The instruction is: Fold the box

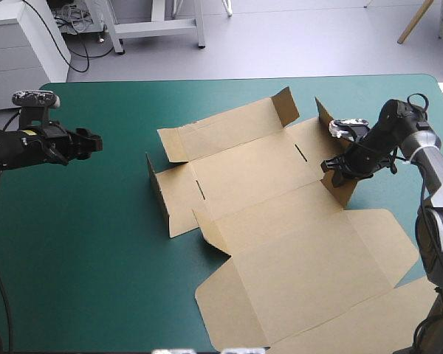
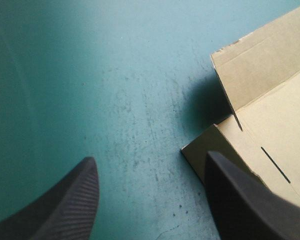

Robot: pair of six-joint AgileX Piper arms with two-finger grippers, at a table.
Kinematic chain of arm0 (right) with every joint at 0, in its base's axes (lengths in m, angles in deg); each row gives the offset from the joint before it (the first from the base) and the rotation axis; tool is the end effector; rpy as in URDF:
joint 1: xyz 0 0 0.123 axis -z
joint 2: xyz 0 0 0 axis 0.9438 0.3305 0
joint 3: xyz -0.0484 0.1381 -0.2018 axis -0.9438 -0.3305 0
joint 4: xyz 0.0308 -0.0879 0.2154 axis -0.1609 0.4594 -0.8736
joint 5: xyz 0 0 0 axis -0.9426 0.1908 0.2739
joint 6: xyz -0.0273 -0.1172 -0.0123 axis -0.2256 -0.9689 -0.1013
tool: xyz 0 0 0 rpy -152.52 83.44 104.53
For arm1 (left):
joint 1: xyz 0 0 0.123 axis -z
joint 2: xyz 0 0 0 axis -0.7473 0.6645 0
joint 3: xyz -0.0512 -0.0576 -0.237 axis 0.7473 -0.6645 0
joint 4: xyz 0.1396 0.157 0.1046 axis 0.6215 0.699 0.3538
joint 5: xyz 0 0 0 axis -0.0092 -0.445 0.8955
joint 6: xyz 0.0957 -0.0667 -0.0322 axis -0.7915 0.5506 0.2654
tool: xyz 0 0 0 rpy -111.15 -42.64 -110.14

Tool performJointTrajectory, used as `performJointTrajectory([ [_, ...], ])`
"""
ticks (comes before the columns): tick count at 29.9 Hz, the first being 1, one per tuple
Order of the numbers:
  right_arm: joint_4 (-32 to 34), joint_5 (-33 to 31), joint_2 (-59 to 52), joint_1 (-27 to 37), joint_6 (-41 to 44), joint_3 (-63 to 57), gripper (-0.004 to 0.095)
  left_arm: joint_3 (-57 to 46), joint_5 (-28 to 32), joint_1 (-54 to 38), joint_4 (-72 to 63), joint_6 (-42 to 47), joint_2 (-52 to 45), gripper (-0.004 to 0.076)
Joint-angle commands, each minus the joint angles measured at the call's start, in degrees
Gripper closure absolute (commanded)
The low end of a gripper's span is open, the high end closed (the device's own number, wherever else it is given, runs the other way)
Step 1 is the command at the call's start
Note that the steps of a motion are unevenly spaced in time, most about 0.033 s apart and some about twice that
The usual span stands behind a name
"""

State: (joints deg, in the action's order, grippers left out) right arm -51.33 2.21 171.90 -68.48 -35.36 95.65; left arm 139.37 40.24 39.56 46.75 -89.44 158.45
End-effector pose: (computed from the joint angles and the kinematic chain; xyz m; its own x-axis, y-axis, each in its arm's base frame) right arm 0.3617 0.0192 0.1885 -0.9557 -0.2308 -0.1828 -0.2699 0.9348 0.2310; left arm 0.3017 0.0055 0.3224 -0.6783 -0.0224 -0.7344 0.1535 0.9731 -0.1715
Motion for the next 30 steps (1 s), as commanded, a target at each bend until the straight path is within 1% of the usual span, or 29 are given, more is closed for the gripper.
performJointTrajectory([
  [1,-1.01,0.11,-2.82,0.52,-1.06,1.2,0.0862,1.91,2.41,-0.12,-2.19,0.04,-1.74,0.0285],
  [2,-1.01,0.11,-2.82,0.52,-1.23,1.2,0.0919,1.91,2.56,-0.12,-2.19,0.04,-1.74,0.0285],
  [3,-1.01,0.11,-2.82,0.52,-1.23,1.2,0.0924,1.91,2.56,-0.12,-2.09,0.04,-1.74,0.0285],
  [6,-1.01,0.11,-2.82,0.52,-2.36,1.2,0.0927,1.91,2.56,-0.12,-1.53,0.04,-1.74,0.0285],
  [11,-1.01,0.11,-2.82,0.52,-7.42,1.62,0.0927,1.91,2.82,-0.12,0.06,0.04,-1.74,0.0285],
  [15,-1.01,0.34,-2.82,0.52,-9.58,4.28,0.0927,1.91,3.48,-0.12,2.17,0.04,-2.38,0.0285],
  [18,-0.16,0.91,-2.82,-0.64,-13.95,7.25,0.0927,1.91,4.05,-0.12,4.36,0.23,-3.45,0.0285],
  [23,4.96,6.36,-2.82,-4.86,-23.4,10.22,0.0927,1.91,2.93,-0.12,7.51,0.94,-4.85,0.0285],
  [25,5.09,9.14,-2.82,-6.75,-27.6,10.9,0.0928,1.91,2.47,-0.12,8.48,1.71,-5.58,0.0285],
  [30,4.96,14.25,-2.82,-10.47,-35.23,12.52,0.0927,1.91,2.35,-0.12,15.14,7.15,-7.77,0.0288],
])
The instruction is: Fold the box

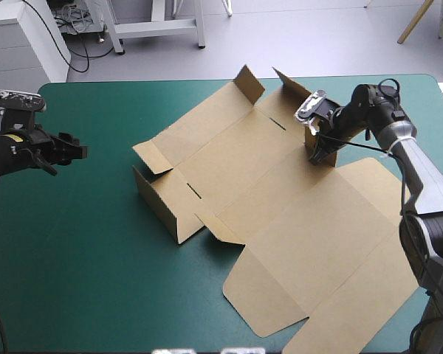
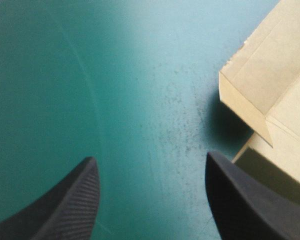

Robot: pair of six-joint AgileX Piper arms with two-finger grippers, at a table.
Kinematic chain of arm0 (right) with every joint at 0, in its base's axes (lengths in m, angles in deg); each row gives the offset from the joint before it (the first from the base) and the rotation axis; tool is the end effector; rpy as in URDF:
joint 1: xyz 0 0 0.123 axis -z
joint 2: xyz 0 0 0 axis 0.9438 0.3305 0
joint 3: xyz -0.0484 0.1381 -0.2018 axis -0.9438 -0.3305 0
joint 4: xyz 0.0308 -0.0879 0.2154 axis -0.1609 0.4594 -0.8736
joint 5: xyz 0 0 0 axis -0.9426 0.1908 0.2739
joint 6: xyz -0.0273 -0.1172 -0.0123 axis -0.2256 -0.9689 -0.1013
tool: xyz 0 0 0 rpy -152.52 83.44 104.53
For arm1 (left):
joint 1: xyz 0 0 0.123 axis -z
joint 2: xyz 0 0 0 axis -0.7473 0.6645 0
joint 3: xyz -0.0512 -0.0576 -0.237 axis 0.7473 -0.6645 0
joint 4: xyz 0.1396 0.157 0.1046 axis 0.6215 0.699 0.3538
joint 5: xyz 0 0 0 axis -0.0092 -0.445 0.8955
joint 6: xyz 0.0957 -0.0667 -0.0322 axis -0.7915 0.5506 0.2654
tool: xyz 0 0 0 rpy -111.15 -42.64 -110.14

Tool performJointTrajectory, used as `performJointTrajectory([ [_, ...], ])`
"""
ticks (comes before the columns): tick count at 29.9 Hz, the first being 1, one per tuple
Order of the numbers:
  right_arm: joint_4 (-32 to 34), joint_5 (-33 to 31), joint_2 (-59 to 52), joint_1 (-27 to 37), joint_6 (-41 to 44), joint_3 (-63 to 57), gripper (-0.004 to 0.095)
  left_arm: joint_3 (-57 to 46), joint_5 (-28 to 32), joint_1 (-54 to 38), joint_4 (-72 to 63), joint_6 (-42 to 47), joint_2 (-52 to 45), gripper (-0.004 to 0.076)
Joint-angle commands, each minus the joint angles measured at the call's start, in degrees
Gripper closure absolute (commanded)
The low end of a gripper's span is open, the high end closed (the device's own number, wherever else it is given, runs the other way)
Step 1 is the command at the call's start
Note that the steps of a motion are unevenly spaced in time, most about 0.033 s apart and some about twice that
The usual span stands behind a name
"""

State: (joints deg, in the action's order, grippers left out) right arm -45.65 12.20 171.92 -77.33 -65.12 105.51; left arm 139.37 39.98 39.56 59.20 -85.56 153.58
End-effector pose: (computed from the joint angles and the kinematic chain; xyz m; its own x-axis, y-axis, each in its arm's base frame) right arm 0.3981 0.0669 0.2369 -0.4827 -0.7730 -0.4117 -0.7754 0.5958 -0.2095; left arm 0.2814 0.0211 0.3398 -0.6527 0.0704 -0.7543 0.0986 0.9951 0.0076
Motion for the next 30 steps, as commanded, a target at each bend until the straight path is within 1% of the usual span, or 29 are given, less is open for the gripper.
performJointTrajectory([
  [1,-0.84,4.93,-2.85,-2.26,-7.5,2.89,0.0928,1.91,2.48,-0.12,4.27,4.28,-3.44,0.0288],
  [6,-3.55,9.22,-2.85,-4.36,-18.38,3.02,0.0928,1.8,0.79,-0.12,7.78,7.55,-4.86,0.0297],
  [8,-6.07,11.3,-2.85,-5.19,-21.93,3.02,0.0928,1.71,0.22,-0.12,6.97,7.56,-4.95,0.0302],
  [14,-13.06,14.88,-2.85,-8.04,-29.5,3.02,0.0928,1.71,-0.91,-0.12,5.0,7.56,-4.95,0.0328],
  [17,-15.06,14.97,-2.85,-10.17,-34.02,3.02,0.0928,1.71,-1.53,-0.12,4.7,7.56,-4.95,0.033],
  [23,-14.95,15.26,-2.85,-14.89,-37.08,3.02,0.0928,1.71,-1.53,-0.12,4.28,7.56,-4.95,0.0334],
  [30,-14.69,15.05,-0.19,-17.42,-38.13,3.02,0.0928,1.71,-1.9,-0.12,4.28,7.56,-4.95,0.0336],
])
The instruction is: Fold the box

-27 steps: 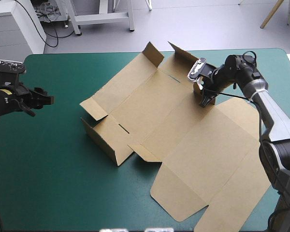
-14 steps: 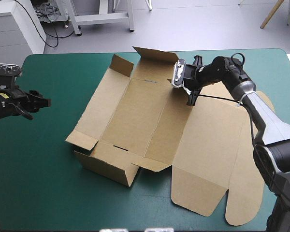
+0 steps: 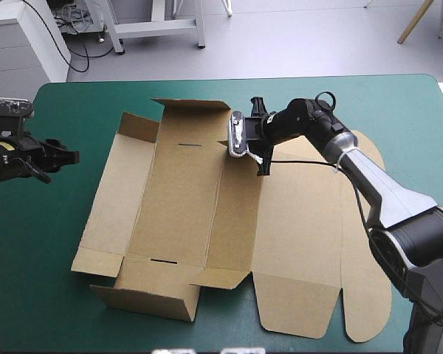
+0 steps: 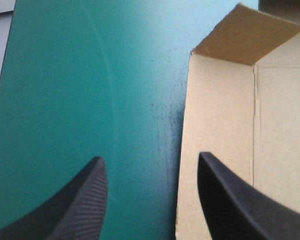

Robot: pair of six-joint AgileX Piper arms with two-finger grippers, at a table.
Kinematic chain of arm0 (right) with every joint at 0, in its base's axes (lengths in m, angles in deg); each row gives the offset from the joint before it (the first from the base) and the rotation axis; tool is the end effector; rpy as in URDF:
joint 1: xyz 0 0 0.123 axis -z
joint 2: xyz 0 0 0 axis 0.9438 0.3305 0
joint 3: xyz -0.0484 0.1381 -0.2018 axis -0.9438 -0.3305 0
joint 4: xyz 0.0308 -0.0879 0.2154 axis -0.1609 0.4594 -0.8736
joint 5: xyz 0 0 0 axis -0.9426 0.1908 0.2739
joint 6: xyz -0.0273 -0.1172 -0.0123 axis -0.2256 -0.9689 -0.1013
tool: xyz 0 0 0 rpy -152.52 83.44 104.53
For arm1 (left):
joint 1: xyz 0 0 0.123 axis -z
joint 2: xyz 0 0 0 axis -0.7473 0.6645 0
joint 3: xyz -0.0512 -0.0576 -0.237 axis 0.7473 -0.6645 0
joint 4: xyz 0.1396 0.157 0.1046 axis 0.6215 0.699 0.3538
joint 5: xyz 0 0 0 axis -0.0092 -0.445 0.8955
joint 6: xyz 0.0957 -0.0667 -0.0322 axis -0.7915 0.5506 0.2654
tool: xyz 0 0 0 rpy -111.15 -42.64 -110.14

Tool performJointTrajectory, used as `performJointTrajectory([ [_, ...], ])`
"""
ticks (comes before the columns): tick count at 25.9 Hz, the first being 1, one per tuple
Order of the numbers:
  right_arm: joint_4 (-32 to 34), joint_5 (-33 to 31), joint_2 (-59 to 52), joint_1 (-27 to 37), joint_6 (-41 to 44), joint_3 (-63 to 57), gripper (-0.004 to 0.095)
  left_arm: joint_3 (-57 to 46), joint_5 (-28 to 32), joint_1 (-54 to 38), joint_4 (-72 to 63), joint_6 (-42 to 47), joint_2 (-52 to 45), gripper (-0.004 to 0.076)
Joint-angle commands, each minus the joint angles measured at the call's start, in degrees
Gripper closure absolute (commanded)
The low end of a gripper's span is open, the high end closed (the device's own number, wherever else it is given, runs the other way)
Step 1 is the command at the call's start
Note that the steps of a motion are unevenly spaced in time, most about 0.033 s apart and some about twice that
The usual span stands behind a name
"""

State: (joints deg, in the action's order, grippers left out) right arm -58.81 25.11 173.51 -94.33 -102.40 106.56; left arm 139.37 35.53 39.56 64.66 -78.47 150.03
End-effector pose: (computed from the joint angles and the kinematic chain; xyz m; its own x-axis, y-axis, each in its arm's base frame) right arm 0.3813 0.2064 0.2508 0.3163 -0.8514 -0.4185 -0.8370 -0.0428 -0.5455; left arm 0.2606 0.0257 0.3482 -0.6813 0.0169 -0.7318 0.0174 0.9998 0.0069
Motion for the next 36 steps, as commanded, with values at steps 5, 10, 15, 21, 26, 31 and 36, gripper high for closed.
performJointTrajectory([
  [5,-1.88,2.23,1.2,-1.53,-0.84,1.96,0.0927,1.71,2.17,-0.12,-1.07,0.48,-1.4,0.0339],
  [10,-4.77,2.08,1.58,-1.86,-2.47,1.96,0.0925,1.71,2.28,-0.12,-1.07,0.48,-1.4,0.0341],
  [15,-5.78,1.43,1.58,-2.99,-5.95,1.96,0.0916,1.71,2.5,-0.12,-1.07,0.48,-1.4,0.0341],
  [21,-5.92,1.14,1.58,-3.66,-5.95,1.96,0.0618,1.71,2.61,-0.12,-1.07,0.48,-1.4,0.0341],
  [26,-5.92,2.39,1.27,-3.66,-3.86,2.48,0.0292,1.71,2.61,-0.12,-0.94,0.35,-1.4,0.0341],
  [31,-4.06,4.95,-1.44,-3.55,5.83,4.56,0.0295,1.71,2.84,-0.12,-0.14,0.35,-1.4,0.0341],
  [36,2.88,5.81,-5.33,-3.18,24.11,6.57,0.0378,1.57,3.07,-0.12,0.08,0.86,-1.4,0.0341],
])
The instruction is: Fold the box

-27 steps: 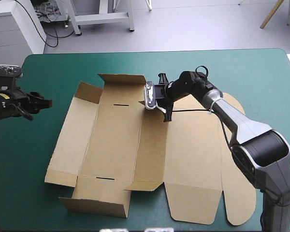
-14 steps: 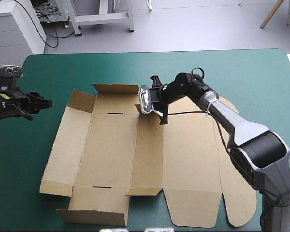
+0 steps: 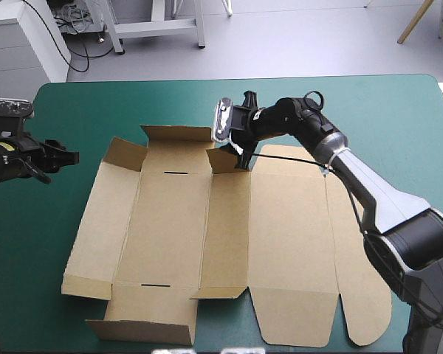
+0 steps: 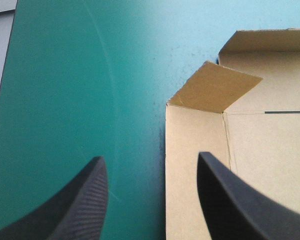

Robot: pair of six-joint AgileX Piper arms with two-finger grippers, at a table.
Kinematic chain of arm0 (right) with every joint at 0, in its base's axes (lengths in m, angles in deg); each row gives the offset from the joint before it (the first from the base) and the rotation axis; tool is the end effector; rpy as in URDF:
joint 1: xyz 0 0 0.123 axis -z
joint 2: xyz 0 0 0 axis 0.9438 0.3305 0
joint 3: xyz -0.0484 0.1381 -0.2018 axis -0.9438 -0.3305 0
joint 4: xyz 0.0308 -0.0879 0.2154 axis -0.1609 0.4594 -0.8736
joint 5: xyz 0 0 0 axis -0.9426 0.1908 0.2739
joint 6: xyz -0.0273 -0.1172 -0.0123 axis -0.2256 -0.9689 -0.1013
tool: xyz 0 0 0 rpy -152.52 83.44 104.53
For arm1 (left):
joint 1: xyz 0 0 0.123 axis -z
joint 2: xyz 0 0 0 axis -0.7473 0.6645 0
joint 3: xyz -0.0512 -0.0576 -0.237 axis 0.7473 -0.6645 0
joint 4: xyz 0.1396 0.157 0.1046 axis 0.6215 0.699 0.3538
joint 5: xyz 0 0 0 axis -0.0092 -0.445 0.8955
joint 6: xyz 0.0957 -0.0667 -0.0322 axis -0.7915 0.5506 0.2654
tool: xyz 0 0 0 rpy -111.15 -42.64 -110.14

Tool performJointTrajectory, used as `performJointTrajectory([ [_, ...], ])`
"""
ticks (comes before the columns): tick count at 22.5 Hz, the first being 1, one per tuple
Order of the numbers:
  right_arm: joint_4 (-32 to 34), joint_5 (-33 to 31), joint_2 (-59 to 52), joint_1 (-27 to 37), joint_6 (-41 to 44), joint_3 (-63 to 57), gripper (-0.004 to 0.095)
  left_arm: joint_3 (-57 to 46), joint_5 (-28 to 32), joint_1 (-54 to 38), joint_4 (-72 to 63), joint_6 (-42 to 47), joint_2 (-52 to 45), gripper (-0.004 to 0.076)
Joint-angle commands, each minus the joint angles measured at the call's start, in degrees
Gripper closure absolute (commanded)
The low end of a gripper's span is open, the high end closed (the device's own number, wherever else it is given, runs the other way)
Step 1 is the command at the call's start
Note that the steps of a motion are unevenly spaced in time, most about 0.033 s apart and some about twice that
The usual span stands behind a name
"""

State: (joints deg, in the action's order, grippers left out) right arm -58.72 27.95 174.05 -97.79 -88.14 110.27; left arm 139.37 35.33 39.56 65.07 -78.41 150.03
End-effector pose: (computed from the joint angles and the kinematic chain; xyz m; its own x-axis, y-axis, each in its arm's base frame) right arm 0.3787 0.2323 0.2705 0.1839 -0.8079 -0.5599 -0.8529 0.1520 -0.4995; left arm 0.2602 0.0263 0.3478 -0.6846 0.0201 -0.7286 0.0160 0.9998 0.0126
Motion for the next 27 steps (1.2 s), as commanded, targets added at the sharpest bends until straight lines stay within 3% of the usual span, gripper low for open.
performJointTrajectory([
  [1,5.51,3.1,-6.91,0.28,14.21,3.29,0.0423,1.57,3.41,-0.12,-0.34,0.46,-1.4,0.0341],
  [5,15.56,3.11,-10.09,0.28,26.11,3.81,0.0611,1.57,3.8,-0.12,-0.34,0.19,-1.4,0.0341],
  [7,21.57,3.0,-11.56,0.28,34.81,3.81,0.0738,1.57,3.84,-0.12,-0.34,0.21,-1.4,0.0341],
  [8,26.53,1.99,-12.67,0.28,43.18,3.81,0.0866,1.57,3.98,-0.12,-0.34,0.21,-1.4,0.0341],
  [9,29.07,1.14,-13.2,0.28,46.84,3.81,0.0926,1.57,4.22,-0.12,-0.34,0.21,-1.4,0.0341],
  [11,39.11,-2.74,-14.72,0.28,59.6,3.81,0.0927,1.57,4.91,-0.12,-0.57,0.21,-1.4,0.0341],
  [14,46.49,-8.4,-15.71,1.09,67.65,3.81,0.0927,1.57,4.78,-0.12,-0.57,0.21,-1.4,0.0341],
  [16,45.34,-12.79,-16.49,3.81,68.9,3.81,0.0927,1.57,4.56,-0.12,-0.42,0.21,-1.4,0.0341],
  [20,34.53,-18.22,-17.9,14.35,67.03,3.7,0.0927,1.57,3.66,-0.12,-0.54,0.65,-1.27,0.033],
  [23,22.58,-21.61,-18.54,23.66,62.06,3.7,0.0927,1.57,0.22,-3.81,-3.48,0.42,0.28,0.0262],
  [27,16.24,-25.63,-18.93,32.18,57.42,3.6,0.0927,1.57,-4.42,-11.22,-7.32,-1.9,3.22,0.0182],
])
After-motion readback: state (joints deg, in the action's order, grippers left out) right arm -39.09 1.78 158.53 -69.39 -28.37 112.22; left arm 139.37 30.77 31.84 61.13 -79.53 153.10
